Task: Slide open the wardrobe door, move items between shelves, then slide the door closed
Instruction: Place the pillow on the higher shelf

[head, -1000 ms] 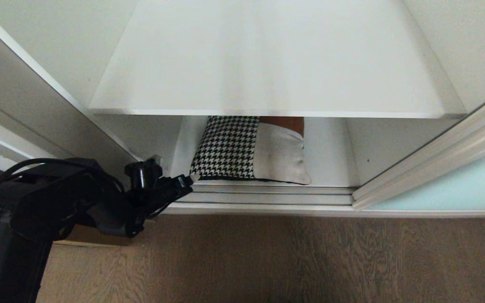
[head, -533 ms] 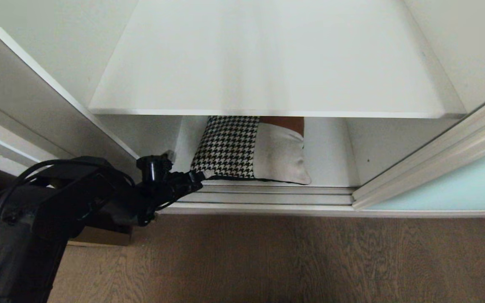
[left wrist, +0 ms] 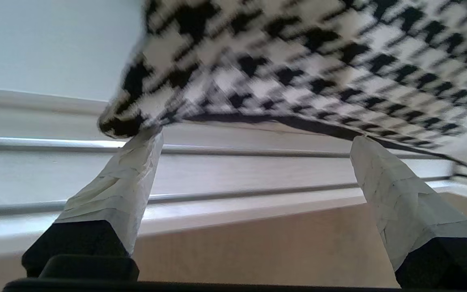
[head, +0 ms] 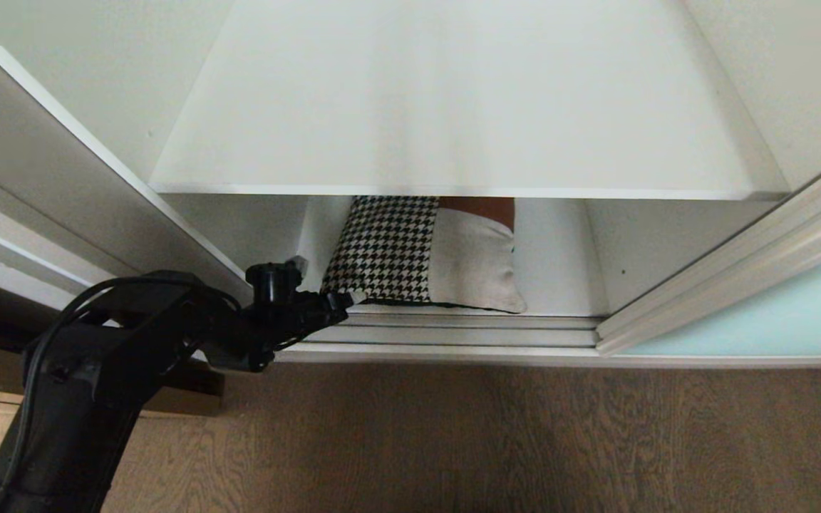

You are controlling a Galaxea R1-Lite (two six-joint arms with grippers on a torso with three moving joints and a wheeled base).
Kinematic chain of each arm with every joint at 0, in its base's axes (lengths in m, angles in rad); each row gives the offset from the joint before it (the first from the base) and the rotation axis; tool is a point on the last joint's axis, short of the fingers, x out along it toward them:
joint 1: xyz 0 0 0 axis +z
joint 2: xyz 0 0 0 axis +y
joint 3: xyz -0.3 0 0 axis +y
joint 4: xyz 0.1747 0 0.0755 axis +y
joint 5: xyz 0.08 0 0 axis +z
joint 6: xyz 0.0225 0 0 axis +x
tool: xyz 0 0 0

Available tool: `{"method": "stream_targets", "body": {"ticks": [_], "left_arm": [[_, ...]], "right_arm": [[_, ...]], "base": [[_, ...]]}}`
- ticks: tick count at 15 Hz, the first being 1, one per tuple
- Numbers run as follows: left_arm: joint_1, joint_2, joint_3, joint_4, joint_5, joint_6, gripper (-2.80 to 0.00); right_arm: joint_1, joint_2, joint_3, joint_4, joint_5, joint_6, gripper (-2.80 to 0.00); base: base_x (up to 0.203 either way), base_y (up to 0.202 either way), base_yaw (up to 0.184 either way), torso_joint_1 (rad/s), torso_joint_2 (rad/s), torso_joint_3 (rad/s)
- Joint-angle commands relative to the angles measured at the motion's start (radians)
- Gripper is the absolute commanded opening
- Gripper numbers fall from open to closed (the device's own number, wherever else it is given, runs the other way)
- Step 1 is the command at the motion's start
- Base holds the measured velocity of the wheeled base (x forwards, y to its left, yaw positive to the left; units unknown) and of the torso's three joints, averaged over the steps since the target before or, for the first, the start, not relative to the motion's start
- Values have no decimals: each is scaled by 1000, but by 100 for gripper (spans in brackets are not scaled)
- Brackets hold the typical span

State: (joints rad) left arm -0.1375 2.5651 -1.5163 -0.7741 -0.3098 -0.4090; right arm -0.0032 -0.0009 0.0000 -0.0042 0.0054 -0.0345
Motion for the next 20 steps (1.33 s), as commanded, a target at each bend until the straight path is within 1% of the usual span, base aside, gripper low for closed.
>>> {"method": "stream_targets", "body": {"ticks": [1,3,4,7,8,9,10,13,16,18,20], "left_arm": [[13,18,-66,12,18,35,0],[28,48,-122,59,42,81,0],[33,61,-134,63,45,91,0],[36,61,-113,62,44,97,0],[37,62,-97,57,46,110,0],[41,68,-106,56,46,121,0],[44,80,-138,56,49,121,0],[45,152,-296,61,92,118,0],[45,189,-421,104,94,115,0],[42,189,-420,122,57,114,0],[41,196,-420,119,49,114,0]], "right_arm": [[0,-1,0,0,1,-1,-280],[0,-1,0,0,1,-1,-280],[0,-1,0,0,1,-1,-280],[0,-1,0,0,1,-1,-280],[0,-1,0,0,1,-1,-280],[0,-1,0,0,1,-1,-280],[0,-1,0,0,1,-1,-280],[0,-1,0,0,1,-1,-280],[0,-1,0,0,1,-1,-280],[0,-1,0,0,1,-1,-280],[0,-1,0,0,1,-1,-280]], "base": [[0,0,0,0,0,0],[0,0,0,0,0,0],[0,0,0,0,0,0],[0,0,0,0,0,0],[0,0,0,0,0,0],[0,0,0,0,0,0],[0,0,0,0,0,0],[0,0,0,0,0,0],[0,0,0,0,0,0],[0,0,0,0,0,0],[0,0,0,0,0,0]]}}
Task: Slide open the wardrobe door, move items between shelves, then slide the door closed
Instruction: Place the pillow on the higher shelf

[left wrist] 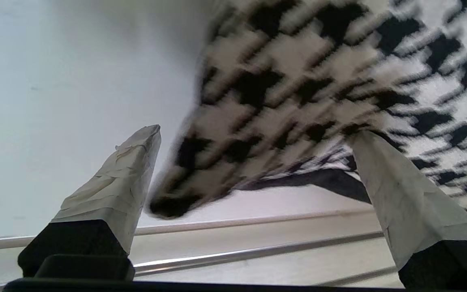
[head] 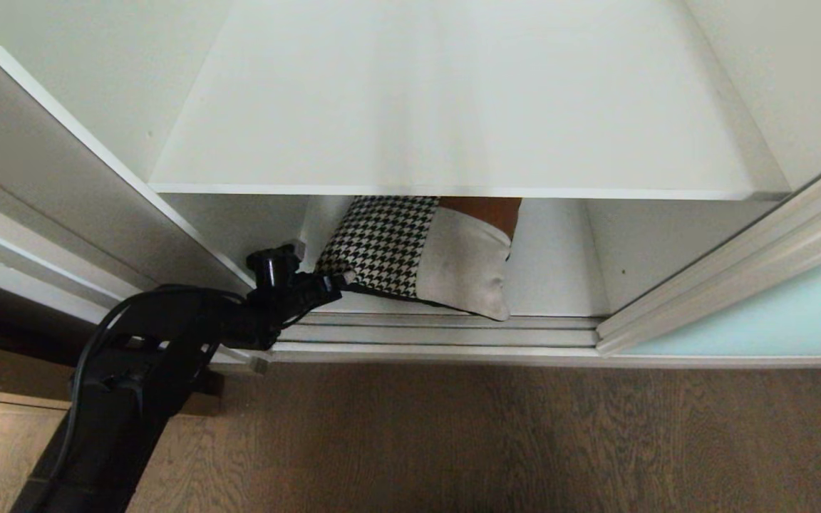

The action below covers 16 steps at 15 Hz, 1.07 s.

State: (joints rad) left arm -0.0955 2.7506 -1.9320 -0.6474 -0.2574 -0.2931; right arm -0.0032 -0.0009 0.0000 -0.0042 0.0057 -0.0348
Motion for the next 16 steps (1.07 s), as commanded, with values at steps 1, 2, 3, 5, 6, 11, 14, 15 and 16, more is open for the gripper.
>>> {"method": "stream_targets", "body": {"ticks": [1,2,3,5,6,11,14,15,16], "left_arm": [[-3,10,-4,-11,-3,-2,0],[-3,4,-4,-14,-5,-3,0],[-4,0,-4,-16,-4,-3,-280],[-4,-11,-4,-24,-5,-4,-280],[-4,-11,-4,-44,-2,-3,-280],[-4,0,-4,-72,-19,-1,-280],[-13,-9,10,-64,-15,-7,-280],[-14,-18,27,-62,-14,-9,-280],[-15,-41,63,-57,-16,-11,-280]], "right_arm": [[0,-1,0,0,0,0,-280],[0,-1,0,0,0,0,-280],[0,-1,0,0,0,0,-280],[0,-1,0,0,0,0,-280],[0,-1,0,0,0,0,-280],[0,-1,0,0,0,0,-280],[0,-1,0,0,0,0,-280],[0,-1,0,0,0,0,-280],[0,-1,0,0,0,0,-280]], "base": [[0,0,0,0,0,0],[0,0,0,0,0,0],[0,0,0,0,0,0],[0,0,0,0,0,0],[0,0,0,0,0,0],[0,0,0,0,0,0],[0,0,0,0,0,0],[0,0,0,0,0,0],[0,0,0,0,0,0]]}}
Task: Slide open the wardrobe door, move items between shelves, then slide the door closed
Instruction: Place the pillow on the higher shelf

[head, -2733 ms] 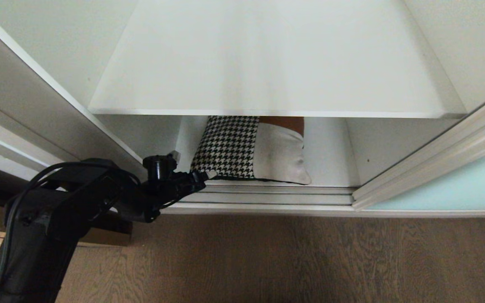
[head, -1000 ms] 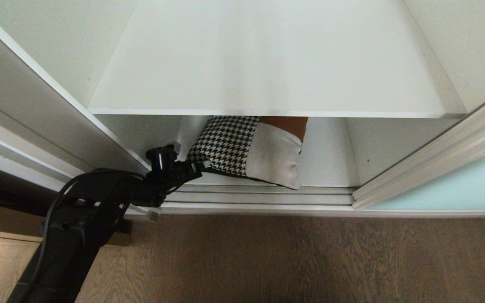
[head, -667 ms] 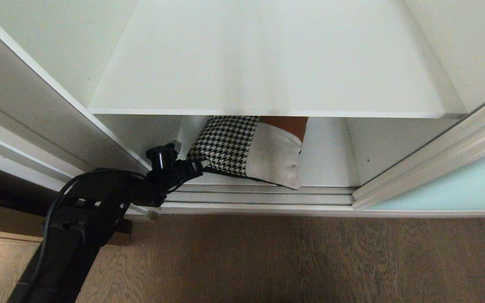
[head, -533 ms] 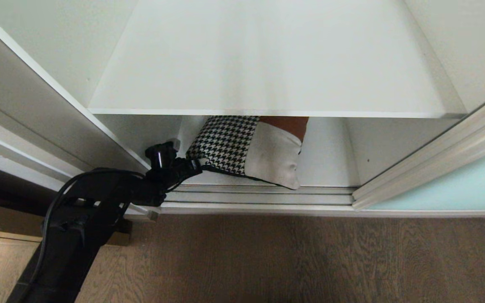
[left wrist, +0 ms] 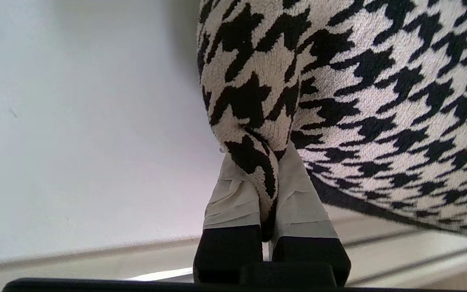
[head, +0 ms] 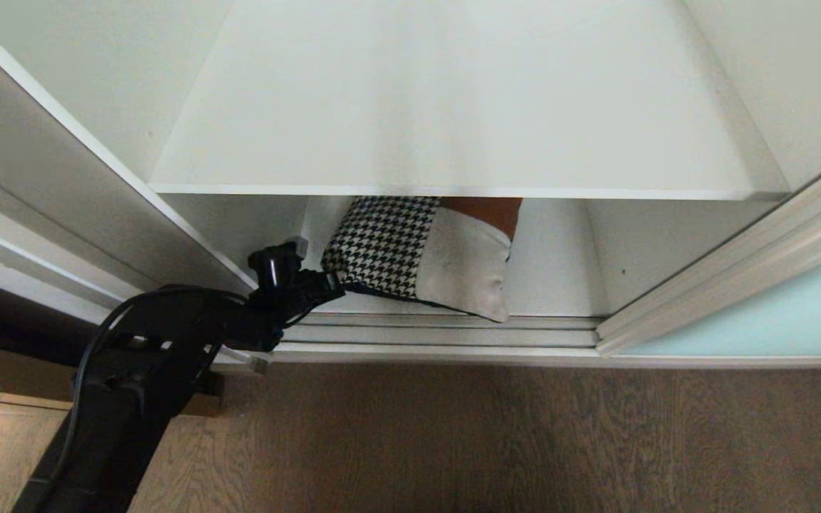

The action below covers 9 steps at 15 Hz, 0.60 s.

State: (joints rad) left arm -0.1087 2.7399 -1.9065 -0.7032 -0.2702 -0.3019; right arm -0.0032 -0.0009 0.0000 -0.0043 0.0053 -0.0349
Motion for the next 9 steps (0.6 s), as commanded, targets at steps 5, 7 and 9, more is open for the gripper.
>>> {"method": "stream_targets", "body": {"ticks": [5,7,9], "left_arm": [[-14,-198,375,-2,-9,-23,-280],[-15,-269,488,-3,-10,-48,-280],[-19,-287,526,-4,-9,-103,-280]], "right_arm": [[0,-1,0,0,1,0,-280],[0,-1,0,0,1,0,-280],[0,-1,0,0,1,0,-280]], "base": [[0,0,0,0,0,0],[0,0,0,0,0,0],[0,0,0,0,0,0]]}}
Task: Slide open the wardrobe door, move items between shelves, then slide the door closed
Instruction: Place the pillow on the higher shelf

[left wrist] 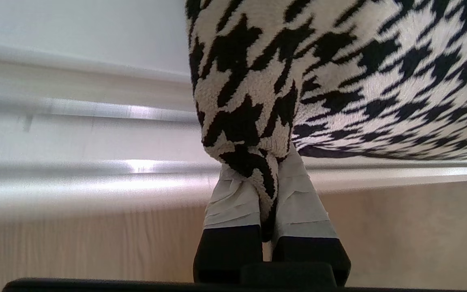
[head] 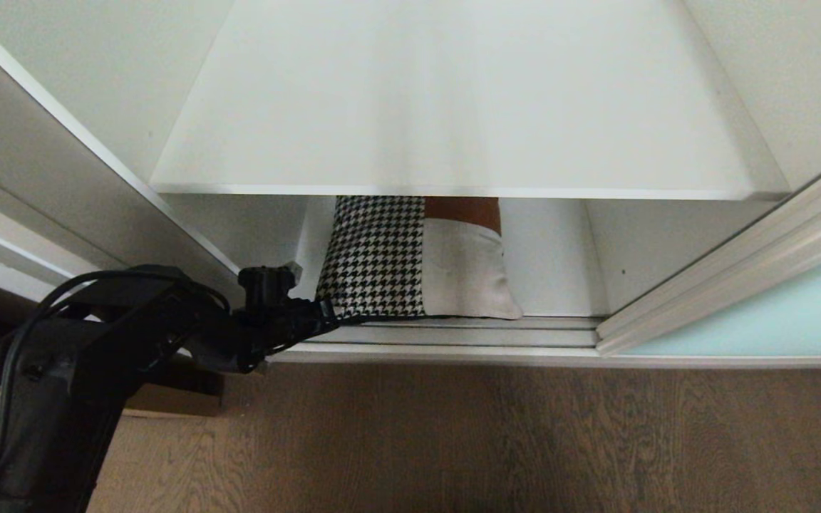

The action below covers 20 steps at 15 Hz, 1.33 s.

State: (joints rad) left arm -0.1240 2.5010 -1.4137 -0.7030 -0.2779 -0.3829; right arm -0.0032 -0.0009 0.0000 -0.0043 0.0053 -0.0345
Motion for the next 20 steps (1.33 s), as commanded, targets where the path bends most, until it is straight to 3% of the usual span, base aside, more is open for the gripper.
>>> {"method": "stream_targets", "body": {"ticks": [1,4,7,11,20], "left_arm": [[-3,-44,26,-4,-1,-31,-280],[-2,-17,-1,-5,0,-101,-280],[-2,-16,2,1,-1,-108,-280],[-29,-9,9,2,2,-113,-280],[-69,-36,70,-20,7,-114,-280]], "right_arm": [[0,-1,0,0,1,-1,-280],[0,-1,0,-1,2,-11,-280],[0,-2,-1,1,0,-7,-280],[3,-2,-12,31,29,-125,-280],[3,-4,-14,17,11,-53,-280]], "base": [[0,0,0,0,0,0],[0,0,0,0,0,0],[0,0,0,0,0,0],[0,0,0,0,0,0],[0,0,0,0,0,0]]}}
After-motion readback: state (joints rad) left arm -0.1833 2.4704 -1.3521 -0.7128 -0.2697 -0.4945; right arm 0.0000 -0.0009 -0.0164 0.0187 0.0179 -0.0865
